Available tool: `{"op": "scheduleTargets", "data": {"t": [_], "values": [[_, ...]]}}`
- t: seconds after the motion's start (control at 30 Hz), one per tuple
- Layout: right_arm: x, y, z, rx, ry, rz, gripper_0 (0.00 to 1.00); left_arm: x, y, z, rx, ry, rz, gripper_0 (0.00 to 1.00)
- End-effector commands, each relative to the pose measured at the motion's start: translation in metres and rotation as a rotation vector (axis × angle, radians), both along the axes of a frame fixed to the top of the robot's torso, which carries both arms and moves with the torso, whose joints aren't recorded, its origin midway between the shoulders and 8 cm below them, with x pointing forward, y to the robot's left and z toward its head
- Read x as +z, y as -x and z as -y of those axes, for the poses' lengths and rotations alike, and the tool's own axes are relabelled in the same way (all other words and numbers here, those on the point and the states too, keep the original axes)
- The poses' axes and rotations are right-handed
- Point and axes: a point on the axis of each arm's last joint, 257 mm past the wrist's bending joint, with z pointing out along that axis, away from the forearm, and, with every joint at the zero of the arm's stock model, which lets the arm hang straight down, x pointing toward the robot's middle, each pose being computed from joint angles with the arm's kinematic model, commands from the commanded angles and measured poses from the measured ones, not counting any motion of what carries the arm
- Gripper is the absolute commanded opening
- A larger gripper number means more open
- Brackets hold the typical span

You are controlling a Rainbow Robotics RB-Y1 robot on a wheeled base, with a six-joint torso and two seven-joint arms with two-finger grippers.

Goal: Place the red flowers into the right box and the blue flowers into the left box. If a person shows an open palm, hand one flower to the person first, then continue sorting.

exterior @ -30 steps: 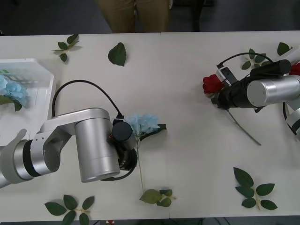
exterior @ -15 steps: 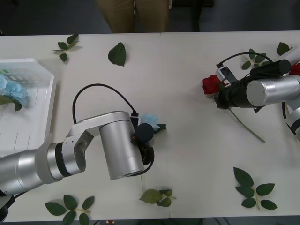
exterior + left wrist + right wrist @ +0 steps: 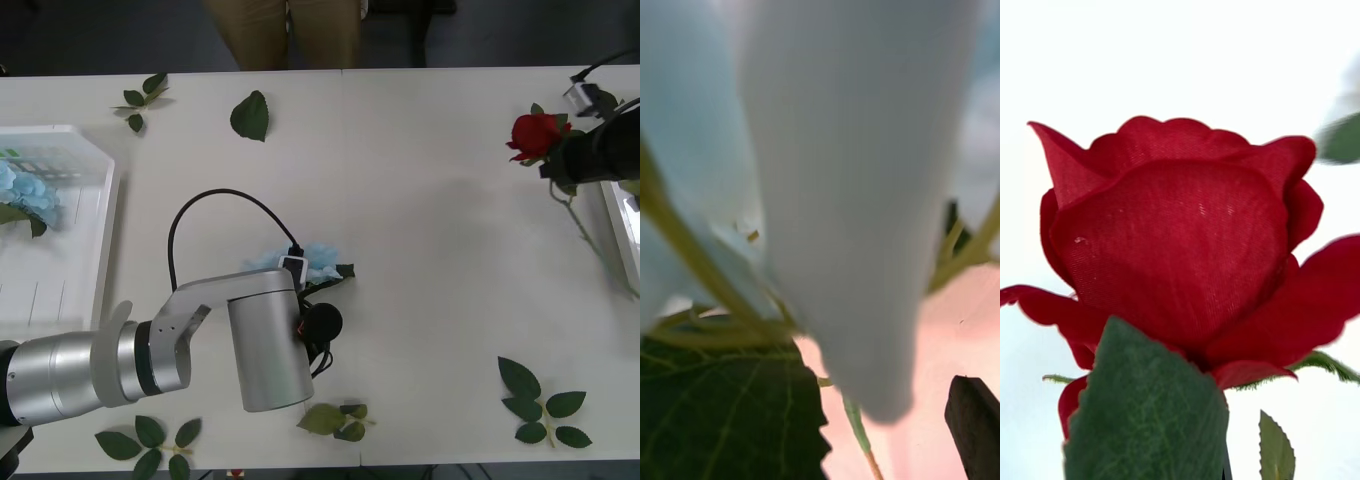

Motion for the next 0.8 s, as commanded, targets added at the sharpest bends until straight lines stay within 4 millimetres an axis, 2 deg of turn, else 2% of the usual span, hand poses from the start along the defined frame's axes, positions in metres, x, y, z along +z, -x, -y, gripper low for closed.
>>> {"op": "scheduleTargets", "data": {"t": [0.03, 0.07, 0.2, 0.27, 0.4, 0.5, 0.53, 0.6, 0.77, 0.8], "values": [[0.104, -0.012, 0.072, -0.077, 0.127, 0.138, 0.0, 0.01, -0.006, 0.017, -0.022, 0.018, 0.029, 0.06], [0.114, -0.011, 0.091, -0.103, 0.166, 0.152, 0.0, 0.011, -0.007, 0.017, -0.022, 0.02, 0.033, 0.01], [0.136, -0.006, 0.149, -0.184, 0.307, 0.182, 0.0, 0.009, -0.006, 0.018, -0.02, 0.027, 0.027, 0.0], [0.143, -0.003, 0.171, -0.215, 0.365, 0.192, 0.0, 0.01, -0.006, 0.019, -0.021, 0.03, 0.029, 0.0], [0.143, 0.005, 0.222, -0.287, 0.511, 0.179, 0.0, 0.01, -0.007, 0.018, -0.02, 0.033, 0.029, 0.0], [0.128, 0.004, 0.252, -0.32, 0.614, 0.171, 0.0, 0.01, -0.007, 0.018, -0.021, 0.032, 0.03, 0.0], [0.123, 0.003, 0.255, -0.324, 0.618, 0.171, 0.0, 0.01, -0.007, 0.018, -0.021, 0.032, 0.03, 0.0], [0.101, -0.001, 0.268, -0.343, 0.628, 0.175, 0.0, 0.009, -0.007, 0.016, -0.018, 0.028, 0.029, 0.0], [0.053, -0.015, 0.272, -0.354, 0.65, 0.207, 0.0, 0.016, -0.017, 0.001, 0.0, 0.021, 0.045, 0.0], [0.049, -0.016, 0.273, -0.356, 0.657, 0.211, 0.0, 0.019, -0.02, -0.003, 0.006, 0.022, 0.048, 0.0]]}}
